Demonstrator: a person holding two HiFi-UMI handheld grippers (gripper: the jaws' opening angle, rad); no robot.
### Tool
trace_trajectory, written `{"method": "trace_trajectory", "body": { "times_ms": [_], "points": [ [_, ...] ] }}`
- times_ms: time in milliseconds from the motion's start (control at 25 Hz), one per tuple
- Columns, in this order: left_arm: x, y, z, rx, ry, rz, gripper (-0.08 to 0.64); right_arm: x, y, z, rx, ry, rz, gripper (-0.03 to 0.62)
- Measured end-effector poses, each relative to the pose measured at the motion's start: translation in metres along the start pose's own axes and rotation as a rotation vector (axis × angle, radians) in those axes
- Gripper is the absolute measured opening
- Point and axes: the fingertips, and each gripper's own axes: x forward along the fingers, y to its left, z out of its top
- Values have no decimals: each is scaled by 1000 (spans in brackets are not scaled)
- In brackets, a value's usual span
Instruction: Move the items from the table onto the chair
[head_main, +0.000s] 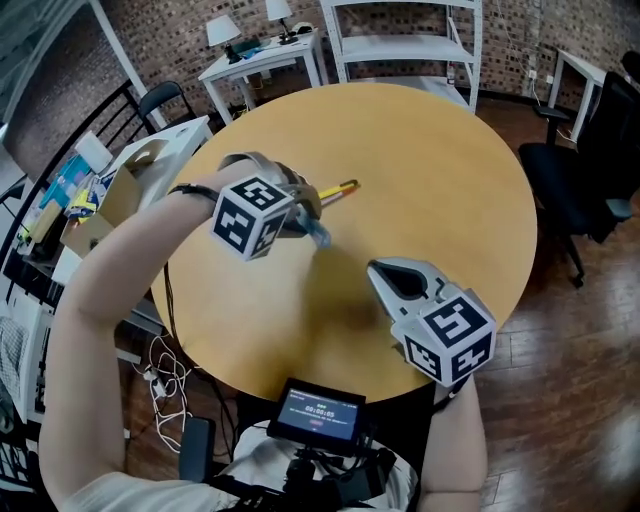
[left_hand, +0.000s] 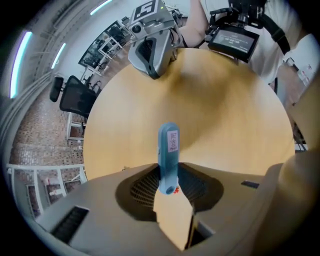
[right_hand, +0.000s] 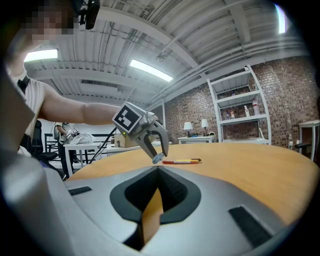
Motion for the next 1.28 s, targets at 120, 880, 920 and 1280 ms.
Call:
{"method": "trace_trajectory", "body": {
  "times_ms": [120, 880, 920, 1280],
  "points": [
    [-9, 0, 4, -86, -63, 50, 141, 0, -1, 0, 1, 1, 0, 6],
    [-130, 6, -28, -1021, -759, 693, 141, -1, -2, 5, -11, -10, -25, 8],
    [-134, 3, -27, -1071, -798, 713, 141, 0, -1, 7, -8, -17, -24, 8],
    [-155, -19, -32, -1290, -952, 821, 141, 16, 27, 22, -36, -31, 37, 8]
  ]
}}
